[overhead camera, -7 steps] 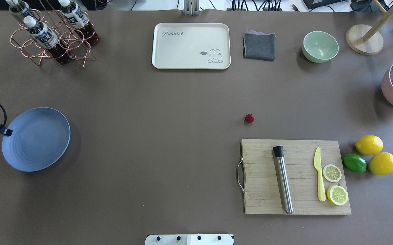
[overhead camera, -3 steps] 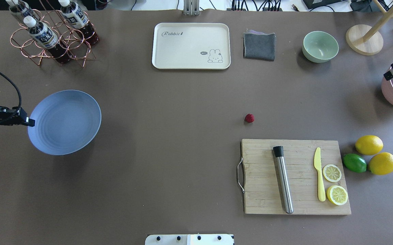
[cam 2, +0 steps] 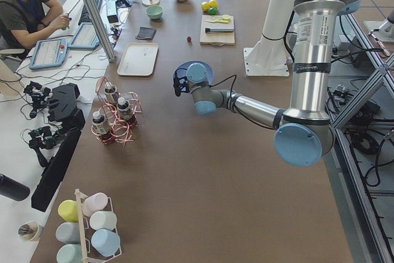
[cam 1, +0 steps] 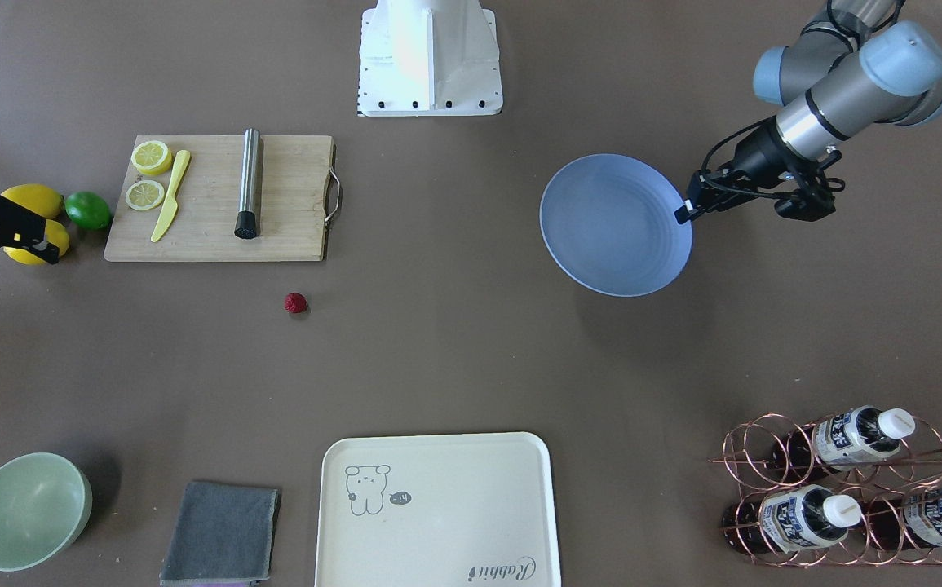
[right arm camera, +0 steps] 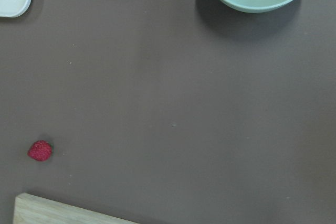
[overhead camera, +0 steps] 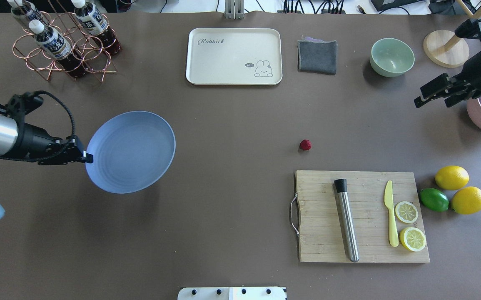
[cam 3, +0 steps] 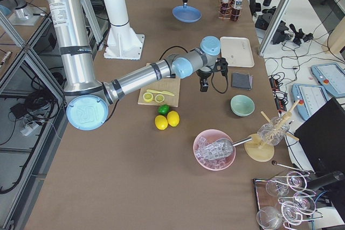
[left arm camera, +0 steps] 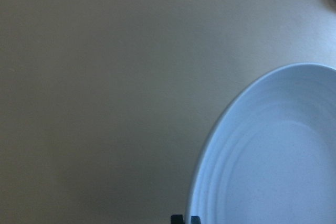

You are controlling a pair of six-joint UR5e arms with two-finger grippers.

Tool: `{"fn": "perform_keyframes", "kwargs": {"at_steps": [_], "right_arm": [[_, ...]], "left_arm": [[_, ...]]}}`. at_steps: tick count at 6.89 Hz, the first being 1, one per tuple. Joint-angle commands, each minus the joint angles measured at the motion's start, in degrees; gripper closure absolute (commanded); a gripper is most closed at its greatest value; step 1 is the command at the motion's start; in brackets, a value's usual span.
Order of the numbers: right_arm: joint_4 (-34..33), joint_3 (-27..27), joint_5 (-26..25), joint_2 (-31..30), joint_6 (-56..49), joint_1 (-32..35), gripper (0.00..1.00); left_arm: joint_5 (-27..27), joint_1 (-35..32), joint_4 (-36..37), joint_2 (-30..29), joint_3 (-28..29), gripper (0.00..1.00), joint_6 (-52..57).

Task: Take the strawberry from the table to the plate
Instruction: 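Move the left gripper toward the blue plate while the right reaches for the strawberry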

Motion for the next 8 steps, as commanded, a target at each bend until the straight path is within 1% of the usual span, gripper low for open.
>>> {"fn": "perform_keyframes", "kwargs": {"at_steps": [1, 2, 3, 4, 5, 6, 8], "right_arm": [[3.42, 0.16, -7.31, 3.52, 13.38, -8.62, 0.0], [3.42, -0.01, -8.57, 4.84, 15.34, -10.75, 0.01], [3.42, -0.1, -10.49, 6.07, 17.8, -13.3, 0.01], [3.33, -0.71, -12.95, 7.65, 18.43, -16.19, 0.01], [3.33, -0.8, -14.54, 8.1, 18.96, -18.57, 0.02], [3.33, -1.15, -15.08, 9.06, 20.18, -19.9, 0.02], [3.33, -1.94, -18.05, 10.73, 23.17, -23.24, 0.02]], "left_arm": [[9.32, 8.62, 11.27, -7.81, -3.86, 1.0, -6.09], [14.33, 12.92, 17.96, -13.69, -3.97, 1.0, -8.46], [19.43, 17.4, 20.73, -16.35, -3.71, 1.0, -9.61], [23.05, 21.02, 20.84, -17.08, -3.18, 1.0, -10.93], [25.61, 23.05, 20.84, -18.56, -0.92, 1.0, -11.29], [26.24, 23.51, 20.75, -19.88, 1.02, 1.0, -11.3], [26.25, 23.78, 20.67, -19.9, 2.0, 1.0, -11.3]]}}
